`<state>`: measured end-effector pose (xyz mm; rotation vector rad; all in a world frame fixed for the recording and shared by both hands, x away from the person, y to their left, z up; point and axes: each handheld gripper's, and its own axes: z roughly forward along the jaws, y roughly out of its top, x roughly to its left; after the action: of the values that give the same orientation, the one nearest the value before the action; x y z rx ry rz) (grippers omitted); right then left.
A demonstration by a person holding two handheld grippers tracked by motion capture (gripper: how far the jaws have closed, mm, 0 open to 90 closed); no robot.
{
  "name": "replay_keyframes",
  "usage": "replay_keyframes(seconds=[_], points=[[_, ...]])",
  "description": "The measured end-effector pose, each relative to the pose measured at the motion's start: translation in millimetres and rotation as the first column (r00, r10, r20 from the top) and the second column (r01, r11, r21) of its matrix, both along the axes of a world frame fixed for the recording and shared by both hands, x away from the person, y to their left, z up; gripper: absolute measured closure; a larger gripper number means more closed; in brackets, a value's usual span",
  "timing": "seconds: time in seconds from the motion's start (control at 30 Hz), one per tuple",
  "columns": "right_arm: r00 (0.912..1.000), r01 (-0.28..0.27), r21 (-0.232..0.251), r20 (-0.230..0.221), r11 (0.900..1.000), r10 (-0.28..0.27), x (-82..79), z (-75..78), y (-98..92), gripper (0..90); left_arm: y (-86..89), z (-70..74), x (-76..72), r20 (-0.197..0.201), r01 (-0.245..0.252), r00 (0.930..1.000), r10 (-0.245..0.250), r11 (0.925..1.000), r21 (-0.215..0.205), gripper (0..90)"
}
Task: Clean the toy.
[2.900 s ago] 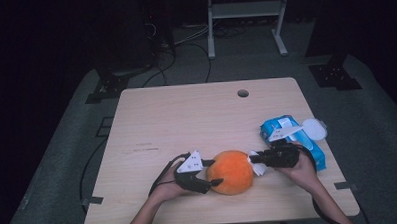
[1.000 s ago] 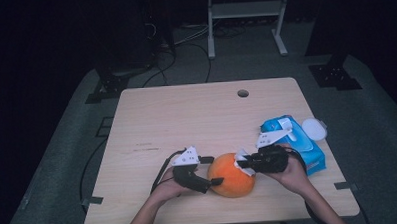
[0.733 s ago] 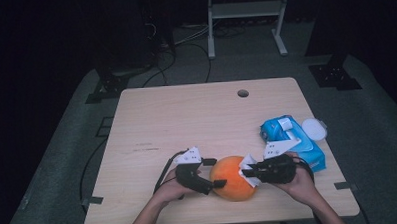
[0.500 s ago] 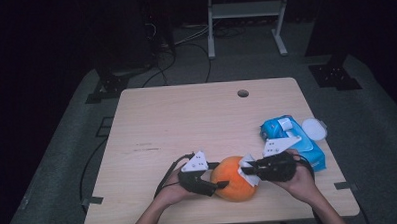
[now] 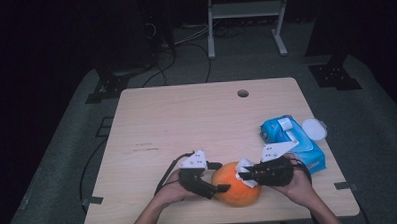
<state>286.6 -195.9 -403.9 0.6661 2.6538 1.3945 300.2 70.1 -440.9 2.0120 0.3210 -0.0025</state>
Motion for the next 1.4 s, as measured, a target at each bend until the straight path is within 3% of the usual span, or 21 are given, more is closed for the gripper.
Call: replay_keyframes(seconds=[0.1,0.2,0.3,0.4,0.63,0.73,0.8,0.87,0.93,1.0,1.13,1.23,1.27,1.4], points=[[0.9997,0.011,-0.009,0.023,1.000,-0.011,-2.9,9.3,3.5,78.6,-4.0,5.9,-5.4,0.047,-0.016,0.9988,0.013,0.9984,0.054,33.3],[0.9983,-0.028,-0.016,0.051,0.999,0.029,-6.3,15.3,22.7,78.6,-8.6,7.9,-13.2,0.094,-0.011,0.9956,0.003,0.9964,0.084,34.4],[0.9953,-0.048,-0.057,0.082,0.997,0.052,-7.8,16.1,40.8,78.4,-8.4,9.2,-19.3,0.146,-0.016,0.9893,-0.003,0.9918,0.127,35.9],[0.9951,-0.042,-0.065,0.087,0.997,0.047,-5.7,16.4,37.5,78.6,-4.8,6.4,-18.6,0.136,-0.017,0.9907,0.003,0.9943,0.105,36.8],[0.9972,0.050,-0.019,0.057,0.999,-0.049,-8.5,12.9,-3.1,78.8,-10.4,8.2,-19.7,0.134,-0.012,0.9910,-0.001,0.9953,0.096,36.3],[0.9965,0.033,-0.032,0.078,0.999,-0.031,-12.6,17.1,7.7,78.8,-14.9,9.6,-22.4,0.151,-0.007,0.9885,-0.011,0.9932,0.116,36.0],[0.9961,-0.006,-0.038,0.087,0.999,0.009,-13.3,18.8,24.0,78.8,-16.6,9.8,-24.3,0.160,-0.003,0.9870,-0.018,0.9919,0.127,35.9],[0.9942,-0.036,-0.075,0.098,0.997,0.043,-13.9,18.4,41.6,78.8,-15.4,9.8,-24.5,0.168,-0.005,0.9857,-0.019,0.9897,0.143,35.9],[0.9924,-0.048,-0.097,0.108,0.994,0.059,-12.4,17.6,48.5,78.8,-10.7,7.6,-22.4,0.148,-0.009,0.9890,-0.011,0.9914,0.130,36.0],[0.9941,-0.031,-0.086,0.101,0.996,0.040,-10.2,18.1,40.9,78.7,-7.1,5.2,-19.7,0.126,-0.010,0.9920,-0.005,0.9930,0.118,35.9],[0.9962,0.041,-0.034,0.078,0.999,-0.038,-11.7,17.1,0.5,78.7,-2.4,6.4,-16.0,0.080,0.006,0.9968,-0.011,0.9972,0.074,33.3],[0.9965,0.078,0.018,0.027,0.997,-0.079,-17.3,12.0,-26.5,78.5,2.1,12.2,-7.6,0.010,0.035,0.9993,-0.035,0.9994,0.000,23.7],[0.9963,0.083,0.015,0.024,0.996,-0.083,-20.2,10.4,-30.3,78.4,2.5,13.5,-4.4,-0.019,0.039,0.9991,-0.039,0.9992,-0.012,22.5],[0.9978,0.063,0.015,0.020,0.998,-0.064,-25.5,8.5,-30.2,78.4,-6.8,9.1,0.2,-0.057,0.060,0.9966,-0.059,0.9981,0.015,14.6]])
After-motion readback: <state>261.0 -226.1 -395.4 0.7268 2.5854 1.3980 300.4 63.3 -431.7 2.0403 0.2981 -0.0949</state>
